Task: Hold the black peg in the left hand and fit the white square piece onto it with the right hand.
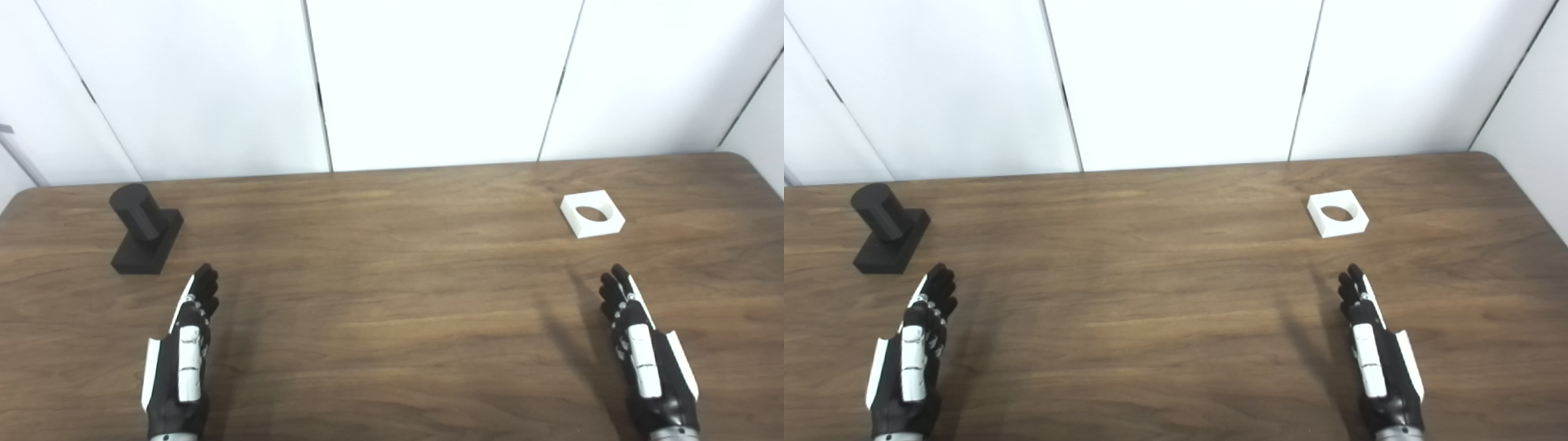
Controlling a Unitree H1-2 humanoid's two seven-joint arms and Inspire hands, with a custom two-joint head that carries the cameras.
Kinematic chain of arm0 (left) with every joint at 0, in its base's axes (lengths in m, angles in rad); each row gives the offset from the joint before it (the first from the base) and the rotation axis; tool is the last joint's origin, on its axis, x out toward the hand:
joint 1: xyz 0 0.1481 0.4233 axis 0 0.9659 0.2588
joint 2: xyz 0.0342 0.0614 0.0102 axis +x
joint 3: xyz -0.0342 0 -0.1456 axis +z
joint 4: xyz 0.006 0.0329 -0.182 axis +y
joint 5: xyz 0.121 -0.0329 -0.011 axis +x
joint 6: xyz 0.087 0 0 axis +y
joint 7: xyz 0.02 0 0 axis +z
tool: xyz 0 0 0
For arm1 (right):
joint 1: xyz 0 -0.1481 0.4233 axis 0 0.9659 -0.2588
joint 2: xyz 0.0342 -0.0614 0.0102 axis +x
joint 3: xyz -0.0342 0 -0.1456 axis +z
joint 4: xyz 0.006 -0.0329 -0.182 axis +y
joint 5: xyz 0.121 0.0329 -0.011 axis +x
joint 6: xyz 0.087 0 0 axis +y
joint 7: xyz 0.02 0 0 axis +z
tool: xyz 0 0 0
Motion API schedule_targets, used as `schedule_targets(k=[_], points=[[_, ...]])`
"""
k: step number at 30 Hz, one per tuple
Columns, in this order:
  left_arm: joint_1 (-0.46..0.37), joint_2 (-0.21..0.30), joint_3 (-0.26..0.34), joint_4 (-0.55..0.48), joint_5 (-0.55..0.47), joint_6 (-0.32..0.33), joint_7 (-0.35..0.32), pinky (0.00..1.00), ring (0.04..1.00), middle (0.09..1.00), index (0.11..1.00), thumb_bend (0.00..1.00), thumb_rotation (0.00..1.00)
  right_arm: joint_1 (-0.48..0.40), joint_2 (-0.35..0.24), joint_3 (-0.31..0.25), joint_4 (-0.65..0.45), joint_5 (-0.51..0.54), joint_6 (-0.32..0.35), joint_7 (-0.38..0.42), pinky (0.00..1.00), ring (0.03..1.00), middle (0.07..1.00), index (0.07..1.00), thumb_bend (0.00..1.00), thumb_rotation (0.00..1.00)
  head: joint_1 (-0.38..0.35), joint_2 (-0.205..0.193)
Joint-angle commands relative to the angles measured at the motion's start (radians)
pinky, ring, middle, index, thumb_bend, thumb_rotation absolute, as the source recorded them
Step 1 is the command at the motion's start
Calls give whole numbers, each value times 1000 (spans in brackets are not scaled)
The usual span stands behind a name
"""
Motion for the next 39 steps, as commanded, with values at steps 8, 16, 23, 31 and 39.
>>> schedule_targets(k=[8,16,23,31,39], points=[[114,14,-10,-30,21,-26,14,963,965,946,940,584,999,3,28,-7,-23,-1,2,-7,1000,961,961,970,489,1000,1,2],[112,10,-8,-28,7,-23,16,957,960,939,926,567,994,3,25,-7,-23,-2,-1,-5,1000,960,958,968,475,1000,19,5],[116,-13,-23,-34,14,-6,31,925,934,921,906,603,953,6,9,-16,-16,19,-4,6,1000,977,965,981,511,1000,149,-15],[113,-29,-57,15,57,-69,63,872,901,908,896,547,896,-6,-10,-30,24,52,-31,30,1000,1000,988,996,541,1000,287,-71],[113,-30,-100,39,78,-79,76,885,919,934,914,512,931,-11,-10,-47,41,38,-23,31,1000,986,956,965,607,1000,381,-129]])
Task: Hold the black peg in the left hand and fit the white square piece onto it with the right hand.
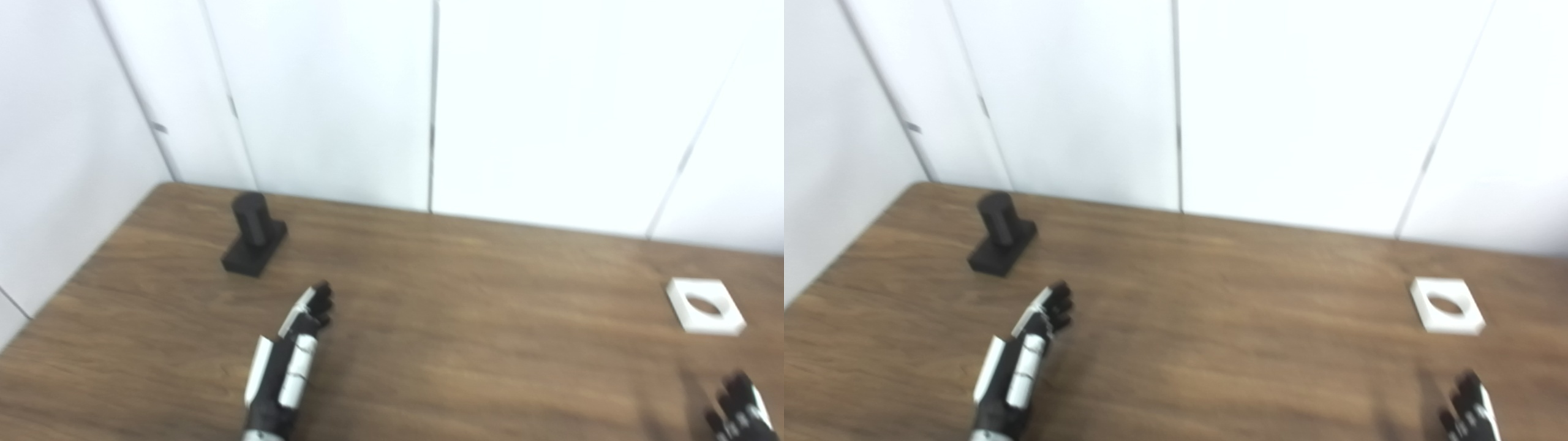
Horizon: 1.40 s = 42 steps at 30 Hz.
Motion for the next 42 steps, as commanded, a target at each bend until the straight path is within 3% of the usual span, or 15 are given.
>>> schedule_targets(k=[1,5,11,16,27,28,31,33,35,39,42], points=[[113,-14,-17,10,8,-34,15,882,923,937,918,517,939,-4,1,-15,22,-16,-9,-8,1000,972,940,951,610,1000,7,-4],[111,-10,-25,15,11,-24,18,872,919,932,915,545,923,-5,5,-24,29,-6,-11,-5,938,931,907,926,593,1000,18,-12],[108,-8,-27,23,1,-23,20,880,913,925,904,540,900,-6,7,-29,33,-6,-6,-6,933,920,889,906,597,1000,19,-14],[114,-7,-27,16,1,-5,19,882,914,919,897,592,885,-4,8,-28,28,-6,-6,-4,933,912,882,890,590,1000,20,-14],[106,-6,-25,26,23,-20,33,890,912,911,880,591,810,-9,7,-24,44,-34,-18,-10,863,887,875,884,679,1000,4,-16],[103,-9,-21,22,50,-30,49,892,913,912,880,592,804,-9,10,-25,43,-37,-15,-14,862,887,873,884,681,1000,4,-16],[99,-27,-3,-14,161,-28,120,827,888,885,853,572,656,-11,17,-24,37,-48,-6,-24,853,880,864,870,709,1000,9,-9],[97,-38,12,-53,250,-5,176,767,843,859,832,618,505,-11,19,-20,35,-54,-10,-26,855,875,856,860,704,1000,11,-9],[87,-47,37,-83,330,21,236,778,824,840,810,695,396,-9,20,-15,36,-59,-12,-26,866,877,854,857,714,1000,10,-8],[59,-19,69,-156,401,122,256,811,845,855,819,791,355,-9,19,-10,39,-77,-23,-28,803,859,858,843,741,1000,9,-3],[33,44,83,-188,484,187,235,828,874,881,844,806,400,-8,15,-5,39,-62,-22,-19,788,859,867,839,754,1000,7,-1]])
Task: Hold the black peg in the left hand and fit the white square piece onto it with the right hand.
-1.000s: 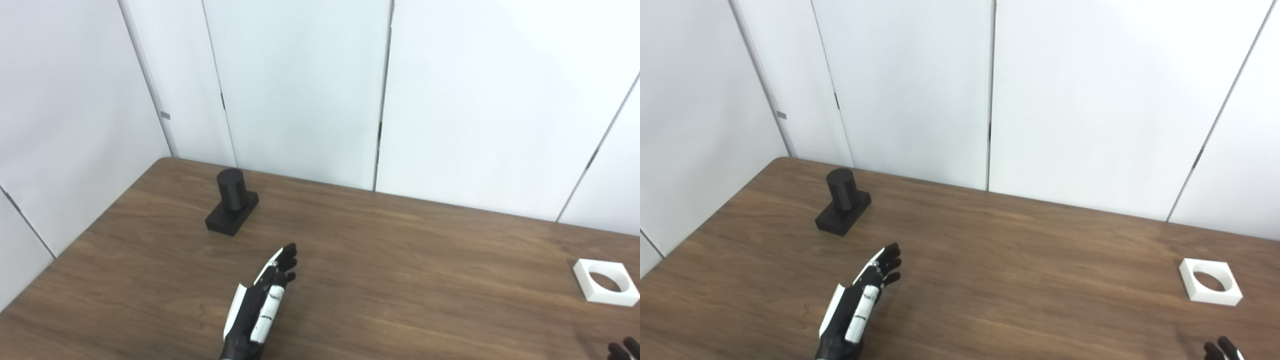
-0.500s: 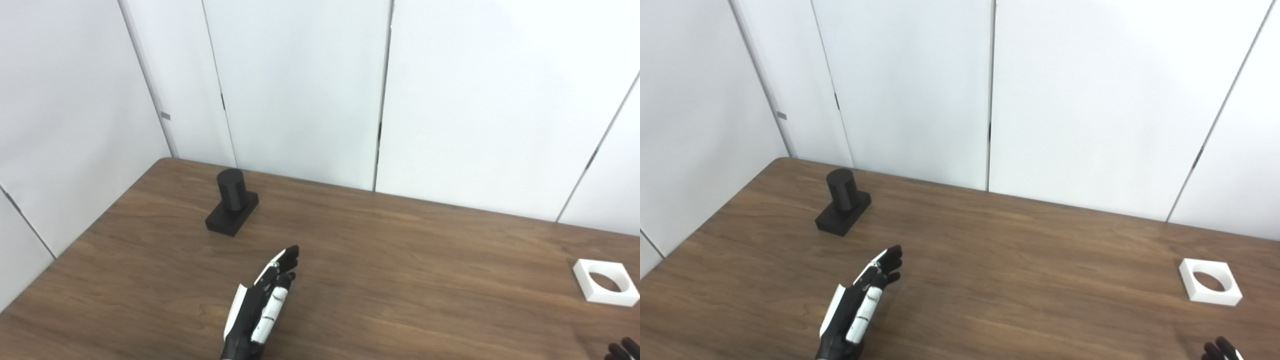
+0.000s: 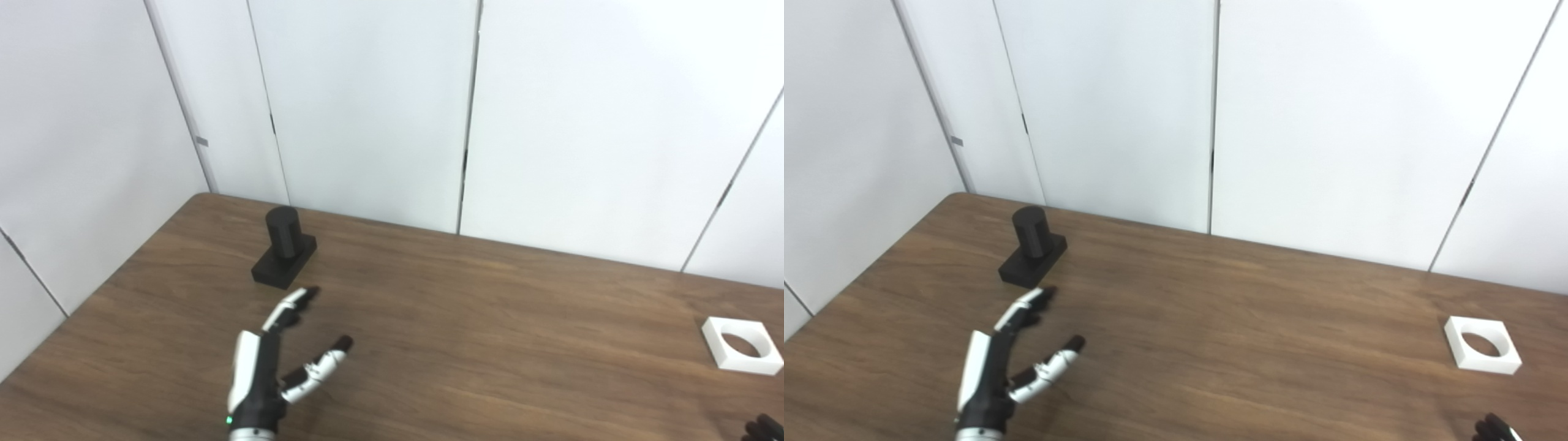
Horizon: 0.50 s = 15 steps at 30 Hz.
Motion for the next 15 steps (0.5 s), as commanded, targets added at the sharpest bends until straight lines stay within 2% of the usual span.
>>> schedule_targets(k=[1,4,8,12,15], points=[[33,50,6,-50,81,50,-18,835,882,889,858,810,452,4,11,8,28,11,-20,18,790,861,872,842,754,1000,1,0],[-7,88,19,-68,194,161,-61,841,896,907,885,849,529,5,14,8,22,21,-10,20,790,865,877,842,759,1000,2,2],[-61,132,10,-44,359,255,-67,811,921,919,902,894,622,6,16,9,15,9,-5,17,773,864,873,839,755,1000,1,5],[-112,175,-7,-11,469,357,-89,909,969,944,901,946,698,9,16,9,13,15,0,19,776,862,866,830,785,1000,-2,9],[-141,206,-18,27,508,394,-82,978,989,955,904,969,727,11,17,11,7,9,7,16,764,854,862,824,796,1000,-2,12]])
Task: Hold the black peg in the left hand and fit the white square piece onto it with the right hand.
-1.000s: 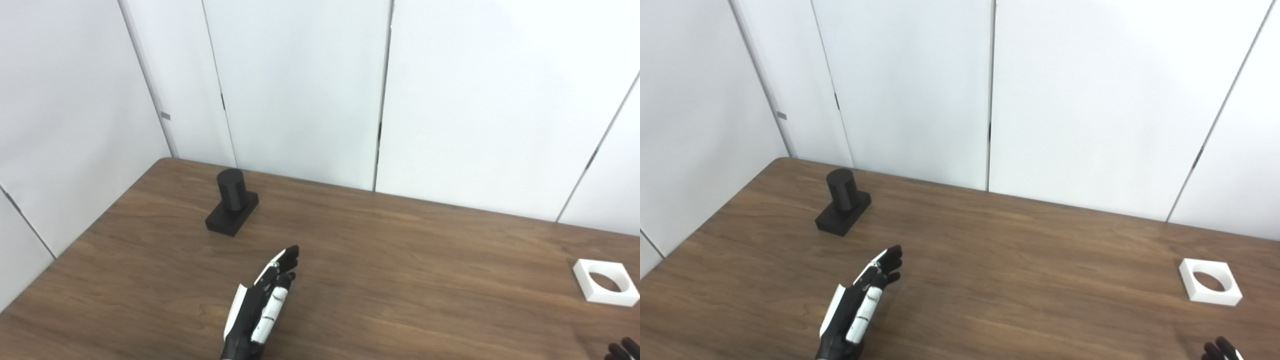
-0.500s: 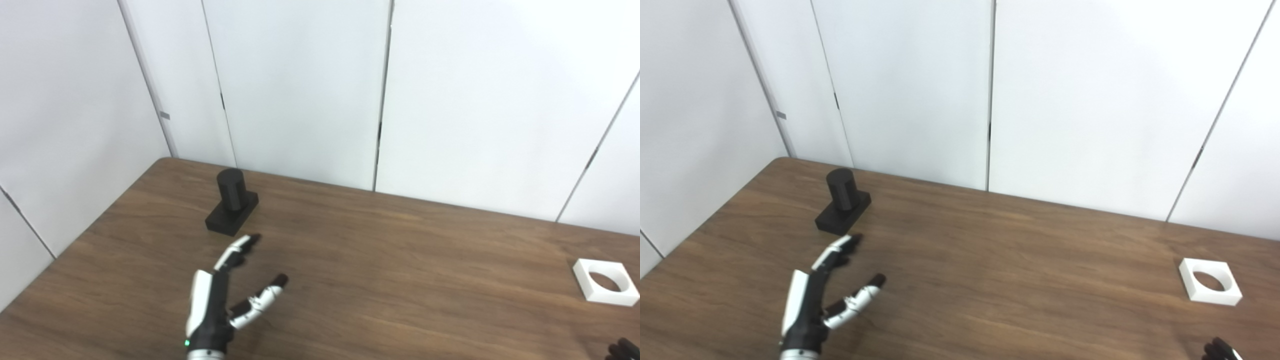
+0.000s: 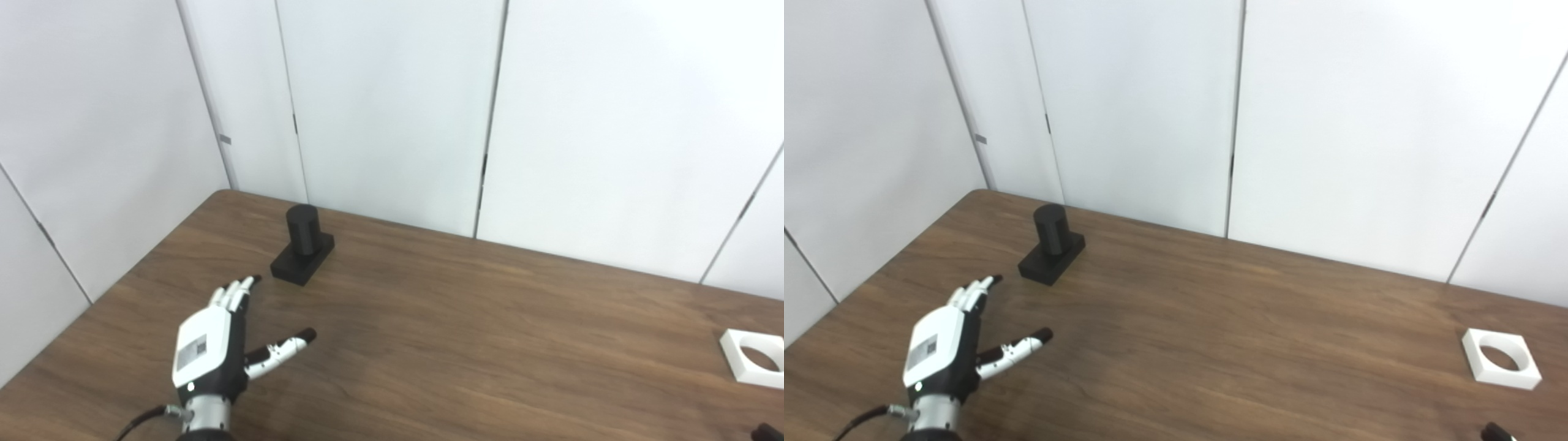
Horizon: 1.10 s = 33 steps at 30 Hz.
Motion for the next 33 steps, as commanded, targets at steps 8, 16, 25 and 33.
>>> schedule_targets(k=[8,16,25,33], points=[[-87,94,-19,79,57,42,27,1000,1000,967,919,953,740,1,14,21,-4,-39,5,0,744,841,850,814,817,1000,-7,2],[-157,154,-53,182,51,80,17,1000,1000,982,916,942,781,1,19,23,-4,-56,3,-7,723,834,849,810,829,1000,-13,2],[-241,185,-89,311,38,75,64,1000,999,970,888,942,778,6,23,29,-18,-70,18,-14,751,853,865,829,844,1000,-22,6],[-311,201,-124,398,6,89,83,1000,999,966,884,939,779,11,25,32,-21,-69,17,-20,745,851,860,829,842,1000,-19,6]])
